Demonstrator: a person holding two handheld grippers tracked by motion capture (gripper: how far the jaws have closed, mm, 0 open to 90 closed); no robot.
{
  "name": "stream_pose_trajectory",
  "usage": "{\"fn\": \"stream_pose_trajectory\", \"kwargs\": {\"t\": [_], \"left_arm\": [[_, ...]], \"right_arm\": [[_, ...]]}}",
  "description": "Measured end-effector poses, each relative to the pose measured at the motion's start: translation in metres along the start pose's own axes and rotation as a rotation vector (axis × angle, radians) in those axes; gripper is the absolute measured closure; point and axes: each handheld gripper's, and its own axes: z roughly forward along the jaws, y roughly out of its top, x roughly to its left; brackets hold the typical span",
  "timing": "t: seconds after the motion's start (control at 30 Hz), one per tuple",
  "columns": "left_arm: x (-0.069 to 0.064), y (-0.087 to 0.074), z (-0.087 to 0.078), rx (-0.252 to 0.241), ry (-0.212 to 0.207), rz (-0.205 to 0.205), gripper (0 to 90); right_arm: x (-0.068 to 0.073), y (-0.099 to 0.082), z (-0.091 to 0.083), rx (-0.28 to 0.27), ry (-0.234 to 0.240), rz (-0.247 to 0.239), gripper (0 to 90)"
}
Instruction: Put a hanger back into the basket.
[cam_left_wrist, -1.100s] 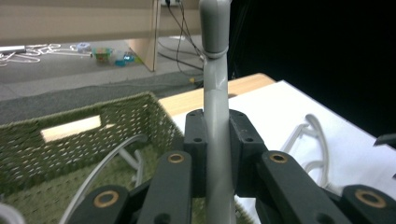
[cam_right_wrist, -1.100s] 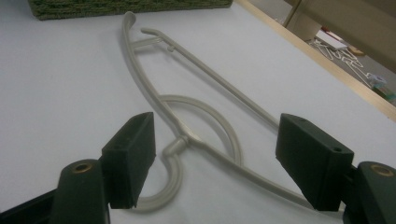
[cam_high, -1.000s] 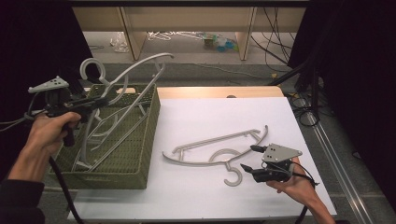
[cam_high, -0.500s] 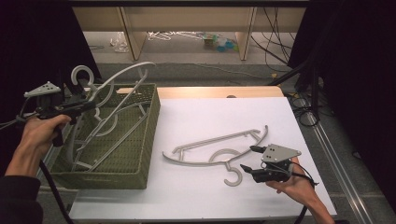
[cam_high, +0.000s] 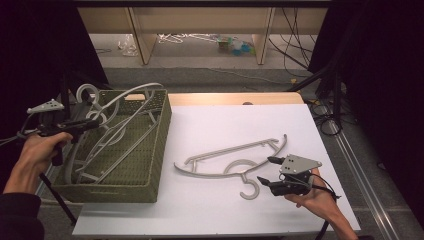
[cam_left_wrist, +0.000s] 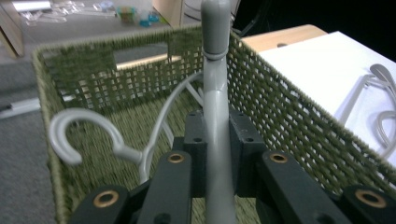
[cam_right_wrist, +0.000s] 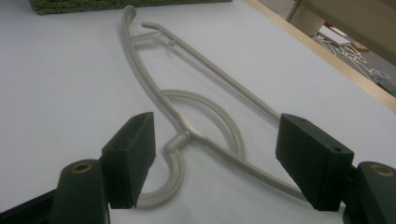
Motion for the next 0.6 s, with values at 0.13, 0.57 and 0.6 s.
{"fn": "stream_pose_trajectory", "kwargs": {"t": [0.13, 0.57, 0.6], "left_arm": [[0.003, -0.008, 0.006, 0.044, -0.013, -0.015, 79.1], [0.000, -0.025, 0.038, 0.171, 0.001, -0.065, 78.6], [0.002, -0.026, 0.039, 0.194, 0.035, -0.057, 78.3]], "right_arm": [[0.000, 0.000, 0.000, 0.001, 0.001, 0.000, 29.3], [0.001, -0.001, 0.001, 0.008, 0.004, -0.004, 29.3], [0.001, -0.001, 0.001, 0.010, 0.006, -0.009, 29.3]]}}
